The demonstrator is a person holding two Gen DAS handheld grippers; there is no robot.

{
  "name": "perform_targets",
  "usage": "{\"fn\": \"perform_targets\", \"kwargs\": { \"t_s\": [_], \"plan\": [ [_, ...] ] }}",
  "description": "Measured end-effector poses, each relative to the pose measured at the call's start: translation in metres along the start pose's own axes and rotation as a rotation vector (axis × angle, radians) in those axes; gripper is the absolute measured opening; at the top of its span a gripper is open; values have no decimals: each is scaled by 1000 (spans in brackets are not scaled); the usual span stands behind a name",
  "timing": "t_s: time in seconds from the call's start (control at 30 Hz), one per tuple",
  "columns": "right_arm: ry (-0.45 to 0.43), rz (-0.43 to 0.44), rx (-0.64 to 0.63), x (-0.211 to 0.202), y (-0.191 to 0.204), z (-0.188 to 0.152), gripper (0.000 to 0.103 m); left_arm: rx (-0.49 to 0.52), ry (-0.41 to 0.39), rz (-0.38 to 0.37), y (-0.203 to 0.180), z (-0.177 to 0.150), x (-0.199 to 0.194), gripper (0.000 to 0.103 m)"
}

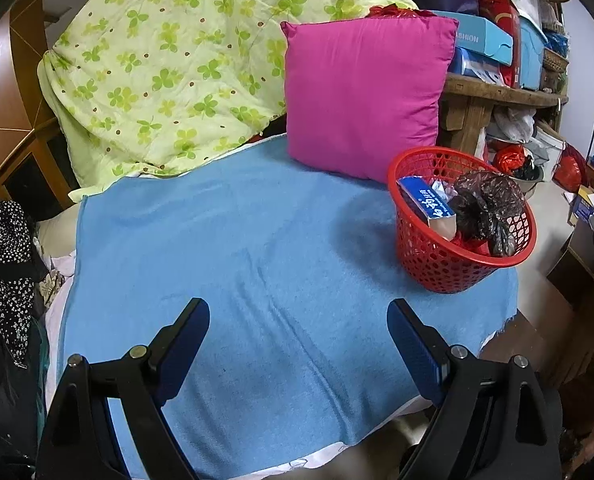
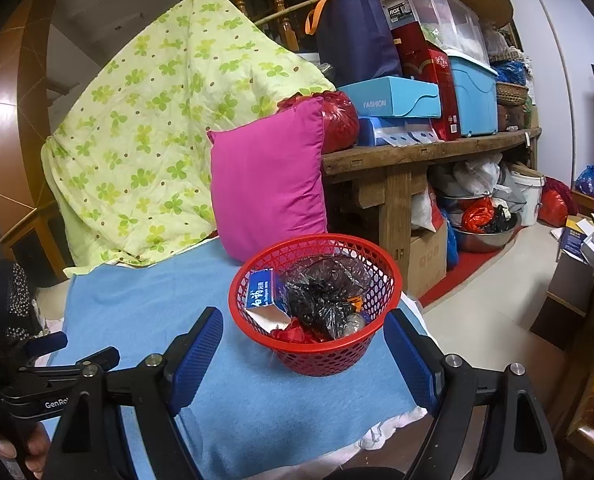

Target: Collect trash

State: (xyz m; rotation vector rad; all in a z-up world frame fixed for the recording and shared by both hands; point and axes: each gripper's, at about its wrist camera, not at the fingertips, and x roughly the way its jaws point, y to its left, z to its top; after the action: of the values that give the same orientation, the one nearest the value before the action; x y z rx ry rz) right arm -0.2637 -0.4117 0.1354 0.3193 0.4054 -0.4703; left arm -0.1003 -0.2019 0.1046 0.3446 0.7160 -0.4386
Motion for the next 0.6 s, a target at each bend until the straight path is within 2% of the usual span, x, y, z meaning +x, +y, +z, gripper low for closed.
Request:
{"fn": "perform_targets", "kwargs": {
  "t_s": [0.6],
  "plan": [
    [7, -11, 12, 4, -1, -2, 85, 4, 23, -6, 1, 2, 6, 90]
  ]
}}
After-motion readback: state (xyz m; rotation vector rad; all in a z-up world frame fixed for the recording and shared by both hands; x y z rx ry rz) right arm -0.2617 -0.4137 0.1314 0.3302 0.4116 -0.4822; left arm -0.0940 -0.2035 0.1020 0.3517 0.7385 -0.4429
